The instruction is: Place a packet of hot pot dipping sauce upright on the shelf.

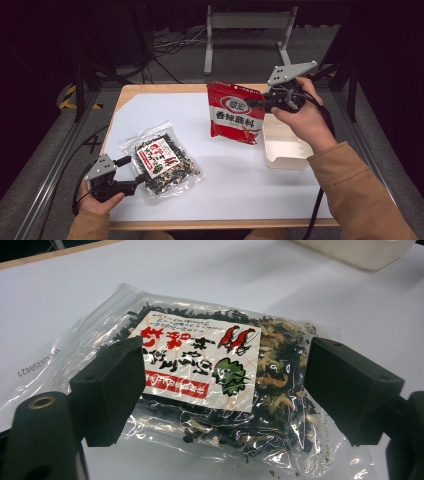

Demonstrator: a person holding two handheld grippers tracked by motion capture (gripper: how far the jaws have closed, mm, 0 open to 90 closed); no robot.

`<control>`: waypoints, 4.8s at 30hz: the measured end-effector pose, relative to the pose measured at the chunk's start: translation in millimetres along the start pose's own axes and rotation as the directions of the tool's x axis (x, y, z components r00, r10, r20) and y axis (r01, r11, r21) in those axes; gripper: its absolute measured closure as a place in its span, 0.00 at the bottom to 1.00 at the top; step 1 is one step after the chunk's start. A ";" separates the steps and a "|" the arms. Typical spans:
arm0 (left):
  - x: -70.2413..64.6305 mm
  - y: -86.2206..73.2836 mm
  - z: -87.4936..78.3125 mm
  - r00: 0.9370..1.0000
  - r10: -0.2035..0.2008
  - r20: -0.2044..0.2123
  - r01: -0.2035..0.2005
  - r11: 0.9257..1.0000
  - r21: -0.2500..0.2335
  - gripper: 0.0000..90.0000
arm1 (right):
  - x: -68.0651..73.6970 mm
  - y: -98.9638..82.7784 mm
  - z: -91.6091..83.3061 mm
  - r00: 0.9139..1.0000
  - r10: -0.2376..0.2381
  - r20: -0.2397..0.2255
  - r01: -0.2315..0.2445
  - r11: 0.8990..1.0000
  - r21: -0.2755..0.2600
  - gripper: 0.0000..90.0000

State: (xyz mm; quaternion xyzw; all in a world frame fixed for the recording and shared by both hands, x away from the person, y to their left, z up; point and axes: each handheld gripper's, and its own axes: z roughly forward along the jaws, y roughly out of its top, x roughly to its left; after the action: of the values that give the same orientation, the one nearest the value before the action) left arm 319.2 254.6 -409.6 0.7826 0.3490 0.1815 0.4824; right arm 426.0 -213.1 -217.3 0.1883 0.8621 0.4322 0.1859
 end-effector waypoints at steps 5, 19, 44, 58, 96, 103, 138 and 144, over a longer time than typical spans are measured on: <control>0.3 0.3 0.9 1.000 0.004 -0.001 -0.004 1.000 0.002 0.20 | -5.1 -1.7 -12.4 1.000 -0.005 0.024 0.005 1.000 -0.006 0.99; 0.5 -0.1 -0.1 1.000 -0.001 -0.005 0.001 1.000 0.003 0.20 | -25.9 -13.6 -40.1 0.996 0.017 0.089 -0.014 0.999 -0.028 0.99; -0.4 -1.0 -2.2 1.000 -0.007 -0.017 0.007 1.000 0.007 0.20 | -67.1 -32.1 -79.7 0.979 0.032 0.201 -0.024 0.999 -0.046 0.99; -0.4 -1.1 -2.1 1.000 -0.005 -0.014 0.005 1.000 0.009 0.20 | -84.3 -46.7 -84.7 0.972 0.053 0.228 -0.048 0.998 -0.028 0.99; -1.0 -1.1 -1.2 1.000 -0.003 -0.018 0.003 1.000 0.012 0.20 | -100.6 -75.0 -45.7 0.975 0.053 0.218 -0.064 0.997 0.044 0.98; -0.9 -1.2 -1.3 1.000 -0.005 -0.015 0.005 1.000 0.012 0.20 | -98.8 -75.7 -41.5 0.978 0.065 0.197 -0.073 0.997 0.032 0.98; -0.3 -1.4 -1.3 1.000 -0.007 -0.015 0.007 1.000 0.012 0.20 | -102.9 -83.5 -31.2 0.961 0.130 0.243 -0.123 0.991 -0.043 0.78; -0.3 -1.3 -1.1 1.000 -0.005 -0.013 0.006 1.000 0.012 0.20 | -105.9 -88.3 -33.3 0.947 0.143 0.288 -0.130 0.990 -0.062 0.60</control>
State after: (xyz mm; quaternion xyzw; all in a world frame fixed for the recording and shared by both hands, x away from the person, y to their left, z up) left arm 317.7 255.4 -410.2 0.7835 0.3554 0.1830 0.4758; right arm 486.5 -336.1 -254.1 0.3052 0.8008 0.4298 0.2845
